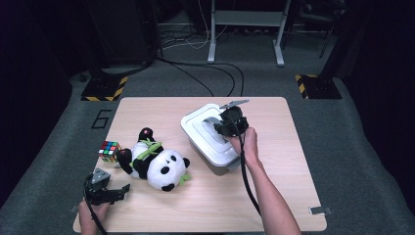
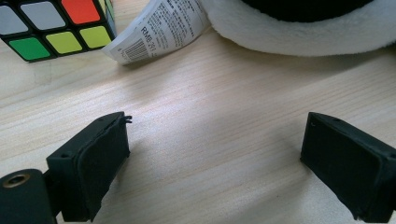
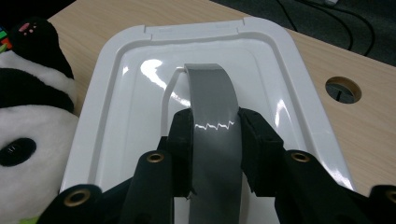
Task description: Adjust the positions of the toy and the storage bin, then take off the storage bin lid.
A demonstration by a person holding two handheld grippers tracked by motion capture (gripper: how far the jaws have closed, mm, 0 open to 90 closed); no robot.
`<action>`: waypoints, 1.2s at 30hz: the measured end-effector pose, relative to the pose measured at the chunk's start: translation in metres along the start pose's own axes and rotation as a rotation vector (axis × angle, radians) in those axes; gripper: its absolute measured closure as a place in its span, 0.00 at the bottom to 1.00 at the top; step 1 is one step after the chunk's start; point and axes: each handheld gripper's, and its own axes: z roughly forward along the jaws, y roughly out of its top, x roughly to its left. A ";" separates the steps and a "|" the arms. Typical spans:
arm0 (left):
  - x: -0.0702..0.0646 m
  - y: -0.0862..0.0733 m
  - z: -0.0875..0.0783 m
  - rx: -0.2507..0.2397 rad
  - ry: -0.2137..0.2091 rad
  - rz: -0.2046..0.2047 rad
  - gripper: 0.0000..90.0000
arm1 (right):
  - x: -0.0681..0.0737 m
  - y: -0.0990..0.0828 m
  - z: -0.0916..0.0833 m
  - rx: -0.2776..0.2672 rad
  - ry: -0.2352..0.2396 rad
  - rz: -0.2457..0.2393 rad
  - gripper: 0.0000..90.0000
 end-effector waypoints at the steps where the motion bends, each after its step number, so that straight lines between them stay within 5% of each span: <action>1: 0.000 0.000 0.000 0.000 0.000 0.000 0.08 | 0.003 0.001 0.001 0.001 0.009 0.001 0.74; 23: -0.001 0.000 -0.001 -0.006 -0.002 -0.001 0.11 | 0.011 0.006 0.004 -0.009 -0.001 -0.046 0.74; 36: -0.001 0.000 -0.001 -0.011 0.000 -0.001 0.13 | 0.008 0.015 -0.016 -0.042 -0.016 -0.059 0.74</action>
